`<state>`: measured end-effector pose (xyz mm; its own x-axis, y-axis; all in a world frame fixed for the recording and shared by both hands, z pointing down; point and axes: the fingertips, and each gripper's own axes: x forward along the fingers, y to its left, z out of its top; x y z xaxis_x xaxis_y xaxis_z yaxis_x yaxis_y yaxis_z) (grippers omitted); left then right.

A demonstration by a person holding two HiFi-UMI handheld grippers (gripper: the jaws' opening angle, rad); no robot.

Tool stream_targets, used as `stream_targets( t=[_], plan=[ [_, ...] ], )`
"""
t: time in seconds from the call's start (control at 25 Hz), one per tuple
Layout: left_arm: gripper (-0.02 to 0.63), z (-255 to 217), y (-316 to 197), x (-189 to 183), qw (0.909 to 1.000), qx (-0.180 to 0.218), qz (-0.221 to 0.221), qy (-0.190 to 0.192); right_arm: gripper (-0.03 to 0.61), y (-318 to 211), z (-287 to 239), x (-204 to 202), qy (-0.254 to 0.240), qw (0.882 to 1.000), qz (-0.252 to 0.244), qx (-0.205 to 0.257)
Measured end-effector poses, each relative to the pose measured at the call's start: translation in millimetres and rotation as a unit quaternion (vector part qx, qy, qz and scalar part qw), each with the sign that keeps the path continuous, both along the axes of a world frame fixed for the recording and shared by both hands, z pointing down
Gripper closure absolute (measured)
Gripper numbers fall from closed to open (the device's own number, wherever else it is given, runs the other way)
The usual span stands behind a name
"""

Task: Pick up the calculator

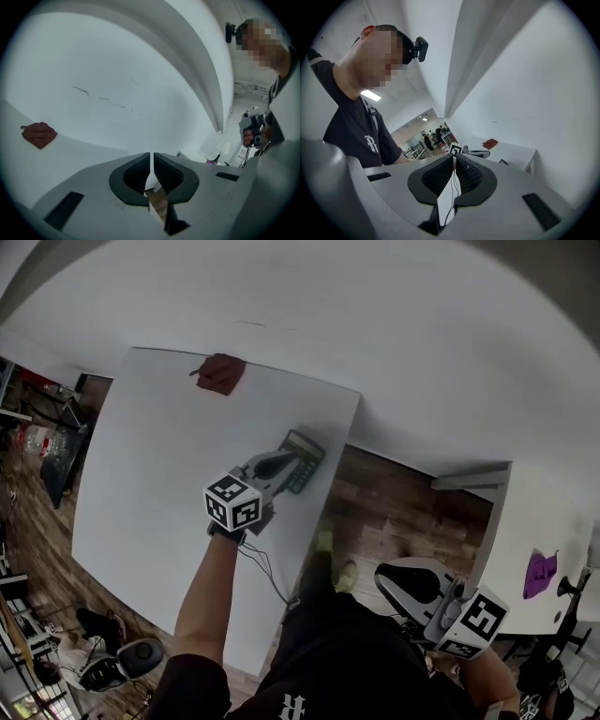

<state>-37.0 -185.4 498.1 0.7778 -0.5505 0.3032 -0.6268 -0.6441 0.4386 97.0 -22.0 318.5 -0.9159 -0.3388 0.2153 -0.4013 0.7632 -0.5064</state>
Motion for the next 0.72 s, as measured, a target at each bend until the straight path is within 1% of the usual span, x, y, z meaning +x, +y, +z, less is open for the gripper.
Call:
stream_targets(
  t=[0.12,0.24,0.32,0.4,0.48,0.52,0.64,0.72],
  plan=[
    [0.596,19.9,-18.4,-13.2,0.9999,-0.009,0.011,0.005,0.566,-15.5,13.1,-12.7,0.006,1.0,-0.005,-0.02],
    [0.536,33.4,-33.0,-24.5,0.9992,-0.011,0.018,0.033,0.566,-27.4,24.8,-23.6,0.012,0.999,-0.011,-0.036],
    [0.514,45.5,-43.4,-31.1,0.9988,-0.01,0.02,0.044,0.566,-35.7,33.9,-29.4,0.017,0.999,-0.013,-0.047],
    [0.506,58.2,-53.5,-35.8,0.9987,-0.009,0.021,0.046,0.565,-42.2,42.9,-34.7,0.027,0.998,-0.015,-0.062],
    [0.506,68.0,-60.3,-37.7,0.9989,-0.007,0.028,0.037,0.566,-44.6,49.3,-38.6,0.041,0.996,-0.019,-0.078],
    [0.505,73.2,-62.8,-37.8,0.999,-0.004,0.036,0.024,0.566,-45.0,51.5,-40.1,0.048,0.995,-0.02,-0.086],
    [0.496,96.2,-71.2,-33.9,0.9967,-0.004,0.076,-0.028,0.566,-45.2,58.0,-42.4,0.067,0.993,-0.028,-0.096],
    [0.488,110.9,-75.5,-29.0,0.9935,-0.012,0.105,-0.043,0.566,-44.1,60.5,-44.8,0.076,0.991,-0.035,-0.101]
  ],
)
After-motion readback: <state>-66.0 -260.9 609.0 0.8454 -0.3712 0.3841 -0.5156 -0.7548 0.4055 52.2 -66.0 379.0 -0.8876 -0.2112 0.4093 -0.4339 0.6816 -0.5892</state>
